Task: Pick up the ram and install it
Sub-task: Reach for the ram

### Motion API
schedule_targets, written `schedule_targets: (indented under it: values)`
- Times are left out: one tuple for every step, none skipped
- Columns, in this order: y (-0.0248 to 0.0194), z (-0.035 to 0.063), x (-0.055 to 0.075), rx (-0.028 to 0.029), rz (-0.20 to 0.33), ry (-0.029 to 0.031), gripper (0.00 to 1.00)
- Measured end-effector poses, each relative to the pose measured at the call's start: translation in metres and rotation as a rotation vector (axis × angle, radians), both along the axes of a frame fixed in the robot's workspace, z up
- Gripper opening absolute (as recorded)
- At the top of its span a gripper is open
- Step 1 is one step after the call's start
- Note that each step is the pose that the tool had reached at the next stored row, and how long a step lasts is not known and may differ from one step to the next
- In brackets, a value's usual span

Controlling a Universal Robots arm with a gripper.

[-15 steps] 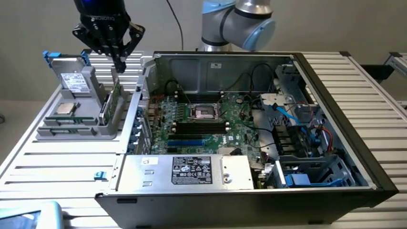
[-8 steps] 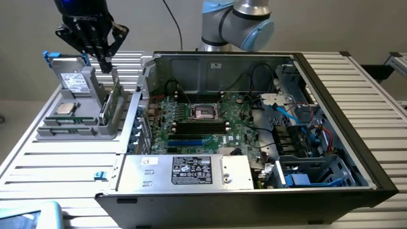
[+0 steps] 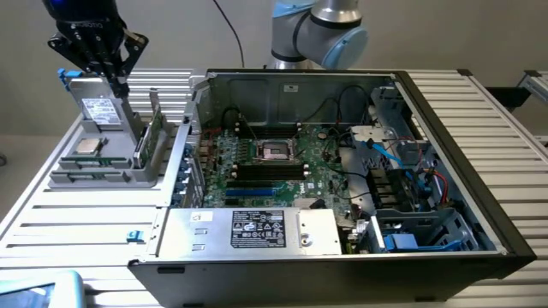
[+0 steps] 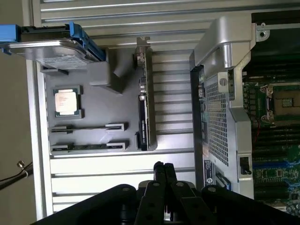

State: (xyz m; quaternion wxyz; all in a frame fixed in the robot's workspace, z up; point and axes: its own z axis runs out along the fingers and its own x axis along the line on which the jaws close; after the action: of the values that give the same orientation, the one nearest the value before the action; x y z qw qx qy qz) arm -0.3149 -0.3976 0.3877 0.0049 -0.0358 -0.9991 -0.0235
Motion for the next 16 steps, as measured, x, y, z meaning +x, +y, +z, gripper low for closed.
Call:
schedule_targets:
  values:
    - [0.0000, 0.0000, -0.005, 0.0000, 0.000, 0.0015, 0.11]
    - [0.0000, -0.0001, -0.009, 0.0000, 0.000, 0.0029, 0.11]
    - [0.0000, -0.0002, -0.013, 0.0000, 0.000, 0.0041, 0.11]
    - [0.0000, -0.0002, -0.017, 0.0001, 0.000, 0.0055, 0.11]
    - [0.0000, -0.0002, -0.021, 0.0000, 0.000, 0.0070, 0.11]
    - [0.0000, -0.0003, -0.026, 0.0000, 0.001, 0.0082, 0.11]
    - [0.0000, -0.0004, -0.031, 0.0000, 0.001, 0.0087, 0.11]
    - [0.0000, -0.0004, -0.035, 0.0000, 0.001, 0.0089, 0.11]
    - [0.0000, -0.0004, -0.039, -0.0001, 0.001, 0.0091, 0.11]
    - [0.0000, -0.0006, -0.044, 0.0000, 0.001, 0.0091, 0.11]
    - [0.0000, -0.0006, -0.048, 0.0000, 0.001, 0.0090, 0.11]
    - [0.0000, -0.0008, -0.053, 0.0001, 0.001, 0.0090, 0.11]
    - [0.0000, -0.0009, -0.058, 0.0000, 0.001, 0.0090, 0.11]
    - [0.0000, -0.0011, -0.062, 0.0000, 0.001, 0.0090, 0.11]
    - [0.0000, -0.0012, -0.067, 0.0000, 0.001, 0.0090, 0.11]
    - [0.0000, -0.0014, -0.071, 0.0000, 0.001, 0.0091, 0.11]
